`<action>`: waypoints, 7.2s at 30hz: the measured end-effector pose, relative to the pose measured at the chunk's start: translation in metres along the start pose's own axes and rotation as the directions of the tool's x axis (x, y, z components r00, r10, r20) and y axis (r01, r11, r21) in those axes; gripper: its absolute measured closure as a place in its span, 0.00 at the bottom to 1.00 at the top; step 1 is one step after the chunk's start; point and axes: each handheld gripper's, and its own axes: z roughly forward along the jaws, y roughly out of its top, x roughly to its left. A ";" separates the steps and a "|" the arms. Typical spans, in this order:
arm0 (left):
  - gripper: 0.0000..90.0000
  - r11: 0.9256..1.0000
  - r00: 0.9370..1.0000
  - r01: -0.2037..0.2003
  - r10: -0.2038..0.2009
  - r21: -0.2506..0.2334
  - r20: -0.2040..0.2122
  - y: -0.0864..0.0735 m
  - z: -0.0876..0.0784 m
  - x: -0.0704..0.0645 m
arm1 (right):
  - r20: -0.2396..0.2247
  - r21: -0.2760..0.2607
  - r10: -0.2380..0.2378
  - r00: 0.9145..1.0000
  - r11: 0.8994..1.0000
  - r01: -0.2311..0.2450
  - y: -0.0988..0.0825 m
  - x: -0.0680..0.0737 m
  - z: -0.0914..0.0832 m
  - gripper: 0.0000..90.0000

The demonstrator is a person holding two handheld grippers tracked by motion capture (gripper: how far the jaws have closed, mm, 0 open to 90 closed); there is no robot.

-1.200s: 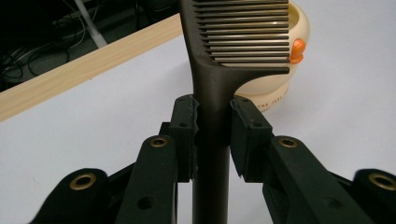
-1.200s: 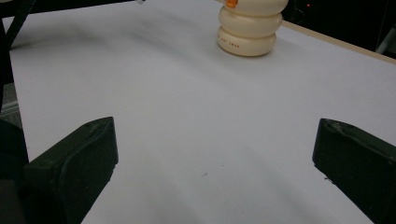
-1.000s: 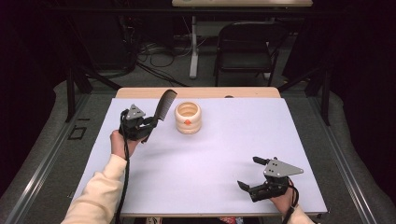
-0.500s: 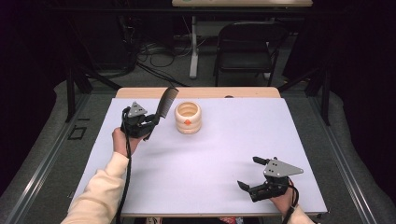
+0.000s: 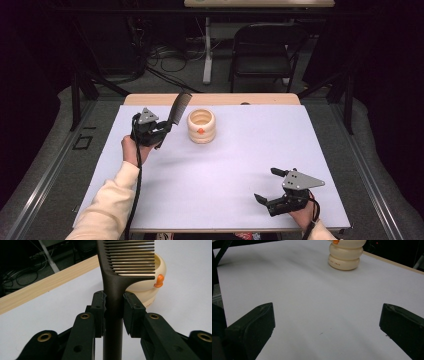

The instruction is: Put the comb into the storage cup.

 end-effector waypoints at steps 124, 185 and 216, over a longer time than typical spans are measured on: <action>0.80 0.994 1.000 0.019 -0.018 -0.109 0.008 0.066 0.031 -0.008 | -0.013 0.005 0.010 1.000 1.000 -0.010 -0.001 -0.002 0.000 0.00; 0.80 0.978 0.999 0.042 -0.043 -0.202 -0.001 0.091 0.046 -0.016 | -0.014 0.009 0.013 1.000 1.000 -0.013 -0.001 -0.002 0.001 0.00; 0.80 0.965 0.997 0.081 -0.083 -0.249 0.005 0.094 0.061 -0.022 | -0.017 0.012 0.014 1.000 1.000 -0.014 -0.001 -0.001 0.000 0.00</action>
